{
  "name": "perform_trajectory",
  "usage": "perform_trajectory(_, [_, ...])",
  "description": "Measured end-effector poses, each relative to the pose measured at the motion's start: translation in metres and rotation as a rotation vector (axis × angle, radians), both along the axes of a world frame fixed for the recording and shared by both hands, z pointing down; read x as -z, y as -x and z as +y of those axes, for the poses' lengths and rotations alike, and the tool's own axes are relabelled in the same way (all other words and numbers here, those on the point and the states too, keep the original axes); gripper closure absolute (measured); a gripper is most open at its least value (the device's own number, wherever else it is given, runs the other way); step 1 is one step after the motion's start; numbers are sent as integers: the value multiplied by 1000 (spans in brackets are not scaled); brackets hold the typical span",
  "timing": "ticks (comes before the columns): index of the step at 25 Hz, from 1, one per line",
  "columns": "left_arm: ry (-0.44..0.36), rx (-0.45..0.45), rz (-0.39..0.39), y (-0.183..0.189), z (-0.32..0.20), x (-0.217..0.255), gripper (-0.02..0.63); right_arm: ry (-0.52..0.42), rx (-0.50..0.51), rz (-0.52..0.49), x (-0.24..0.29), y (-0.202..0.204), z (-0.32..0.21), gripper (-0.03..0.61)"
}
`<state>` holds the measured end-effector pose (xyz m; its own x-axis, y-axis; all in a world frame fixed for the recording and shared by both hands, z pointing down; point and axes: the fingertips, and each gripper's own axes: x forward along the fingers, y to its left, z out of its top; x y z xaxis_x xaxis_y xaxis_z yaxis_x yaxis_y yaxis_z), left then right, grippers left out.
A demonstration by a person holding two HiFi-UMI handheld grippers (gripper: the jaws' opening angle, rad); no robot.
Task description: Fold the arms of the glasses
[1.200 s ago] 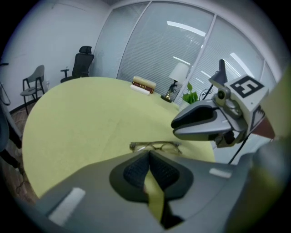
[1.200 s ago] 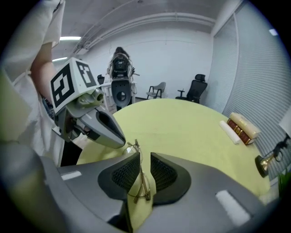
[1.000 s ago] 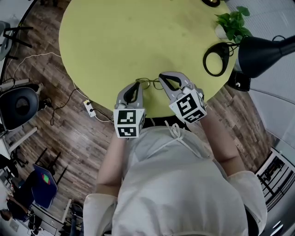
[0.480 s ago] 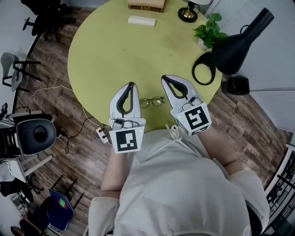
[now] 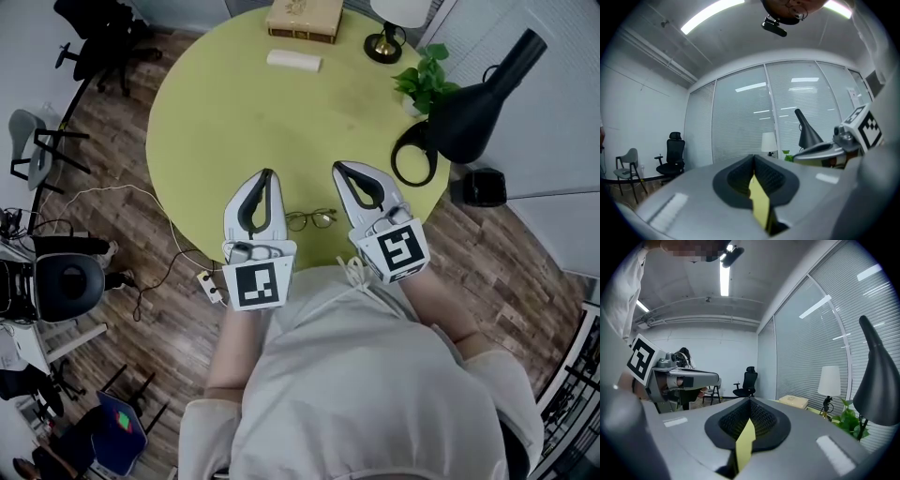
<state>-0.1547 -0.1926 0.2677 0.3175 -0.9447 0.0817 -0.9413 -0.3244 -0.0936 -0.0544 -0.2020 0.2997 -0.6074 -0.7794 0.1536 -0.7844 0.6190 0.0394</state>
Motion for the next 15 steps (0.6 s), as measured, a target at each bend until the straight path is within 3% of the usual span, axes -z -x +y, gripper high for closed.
perform_trajectory(15, [51,32,26,5,-5,-16,607,27,11,50,-11,2,-2,580])
